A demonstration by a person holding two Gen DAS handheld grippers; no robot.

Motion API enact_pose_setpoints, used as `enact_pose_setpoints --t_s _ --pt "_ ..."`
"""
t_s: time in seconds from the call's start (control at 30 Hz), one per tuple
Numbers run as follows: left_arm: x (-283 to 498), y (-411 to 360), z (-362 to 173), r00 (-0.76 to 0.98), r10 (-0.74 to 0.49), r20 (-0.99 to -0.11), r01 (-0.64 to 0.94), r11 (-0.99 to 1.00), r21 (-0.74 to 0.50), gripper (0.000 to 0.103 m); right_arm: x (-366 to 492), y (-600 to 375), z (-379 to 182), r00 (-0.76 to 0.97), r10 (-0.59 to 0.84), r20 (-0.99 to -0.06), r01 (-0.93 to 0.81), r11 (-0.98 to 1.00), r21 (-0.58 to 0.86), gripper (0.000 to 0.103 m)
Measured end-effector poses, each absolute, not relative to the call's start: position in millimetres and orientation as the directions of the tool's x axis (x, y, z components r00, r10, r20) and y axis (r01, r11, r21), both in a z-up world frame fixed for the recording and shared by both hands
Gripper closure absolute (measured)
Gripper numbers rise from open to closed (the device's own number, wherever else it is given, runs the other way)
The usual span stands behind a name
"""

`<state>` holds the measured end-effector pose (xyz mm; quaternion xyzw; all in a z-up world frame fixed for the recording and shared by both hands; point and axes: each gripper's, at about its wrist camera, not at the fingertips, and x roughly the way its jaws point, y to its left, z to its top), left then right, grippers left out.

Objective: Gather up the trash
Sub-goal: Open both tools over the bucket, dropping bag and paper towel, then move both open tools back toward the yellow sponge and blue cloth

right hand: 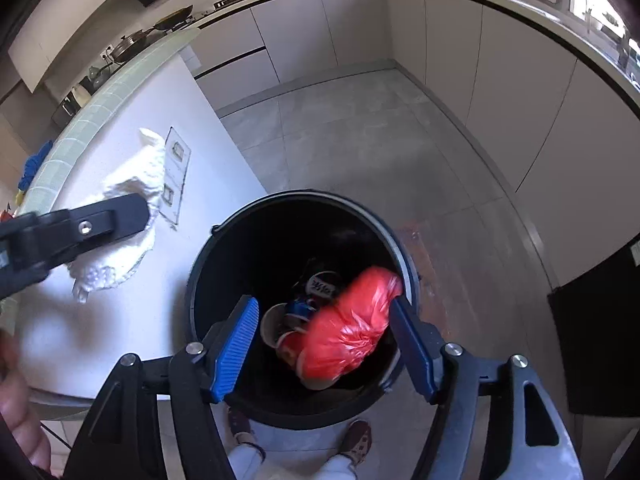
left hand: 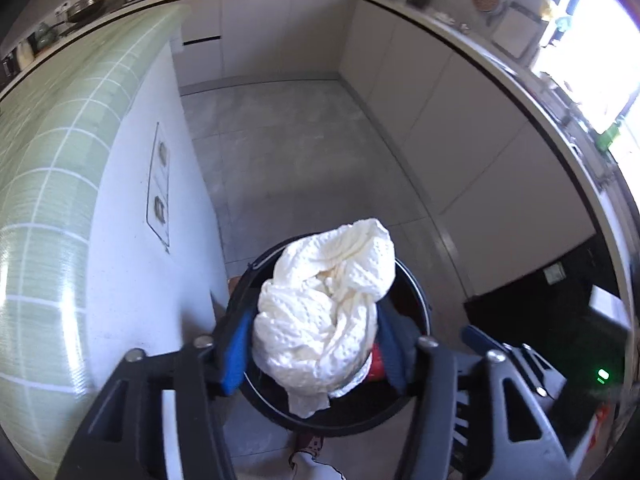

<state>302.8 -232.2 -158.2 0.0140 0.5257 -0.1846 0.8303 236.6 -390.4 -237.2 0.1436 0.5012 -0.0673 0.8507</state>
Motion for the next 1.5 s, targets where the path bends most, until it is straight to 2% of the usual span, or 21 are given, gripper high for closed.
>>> enact_pose_setpoints --t_s 0.03,0.17,0.5,0.67,0.9,1.2,1.5 --pt "305 -235 -158 0.38 -0.283 -0.88 0.312 0.935 -0.166 0.033 237 -392 -235 0.495 0.026 -0.868 0.261 0.949 0.178 0.033" --pt "300 -240 -152 0.398 -0.265 -0.878 0.296 0.943 -0.151 0.027 222 -404 -223 0.537 -0.015 -0.844 0.294 0.941 0.17 0.033" --pt "294 -196 -88 0.494 -0.292 -0.819 0.275 0.946 -0.172 0.026 231 -393 -160 0.623 -0.041 -0.781 0.314 0.928 0.202 0.033" --pt "295 -128 -52 0.549 -0.281 -0.787 0.24 0.955 -0.174 0.026 250 -340 -119 0.668 -0.004 -0.744 0.264 0.936 0.232 0.033" --pt "298 -1 -32 0.594 -0.233 -0.77 0.171 0.972 -0.162 0.026 283 -214 -74 0.693 0.063 -0.718 0.188 0.946 0.265 0.033" --pt "311 161 -32 0.649 -0.073 -0.757 0.003 0.996 -0.094 0.024 340 -44 -66 0.677 0.173 -0.715 0.062 0.955 0.289 0.032" --pt "348 250 -49 0.633 0.044 -0.773 -0.176 0.98 -0.088 0.024 405 59 -68 0.651 0.266 -0.711 -0.075 0.955 0.288 0.03"
